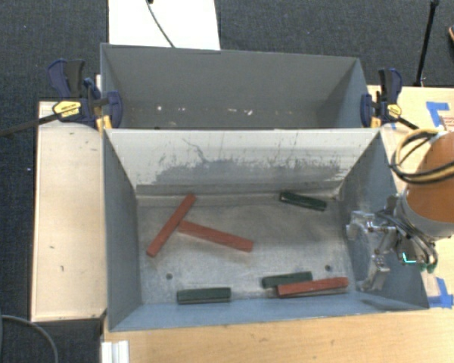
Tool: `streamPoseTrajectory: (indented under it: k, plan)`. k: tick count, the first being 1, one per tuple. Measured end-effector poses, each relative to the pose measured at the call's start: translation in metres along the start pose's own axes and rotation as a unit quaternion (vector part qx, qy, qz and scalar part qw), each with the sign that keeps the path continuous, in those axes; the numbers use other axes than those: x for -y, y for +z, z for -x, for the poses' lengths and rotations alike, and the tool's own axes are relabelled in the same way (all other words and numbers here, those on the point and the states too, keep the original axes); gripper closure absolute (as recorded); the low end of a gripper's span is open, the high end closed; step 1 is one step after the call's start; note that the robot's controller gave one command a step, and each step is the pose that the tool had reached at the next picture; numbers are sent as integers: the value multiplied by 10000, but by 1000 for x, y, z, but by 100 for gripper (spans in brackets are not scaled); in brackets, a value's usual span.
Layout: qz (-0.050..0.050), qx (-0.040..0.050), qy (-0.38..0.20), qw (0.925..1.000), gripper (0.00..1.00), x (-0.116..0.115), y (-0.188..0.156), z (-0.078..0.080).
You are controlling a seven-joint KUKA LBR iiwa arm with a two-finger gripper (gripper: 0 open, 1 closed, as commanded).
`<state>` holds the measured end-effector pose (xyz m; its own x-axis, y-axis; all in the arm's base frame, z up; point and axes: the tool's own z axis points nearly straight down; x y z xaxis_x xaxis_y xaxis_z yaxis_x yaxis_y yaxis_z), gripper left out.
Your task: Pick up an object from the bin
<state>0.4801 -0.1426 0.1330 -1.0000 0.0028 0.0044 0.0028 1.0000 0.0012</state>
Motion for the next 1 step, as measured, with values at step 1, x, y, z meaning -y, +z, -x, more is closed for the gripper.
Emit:
streamPoseTrajectory:
  k: [1]
  plan:
    - [-8, 35, -26, 10000, 100, 0, -3, 2]
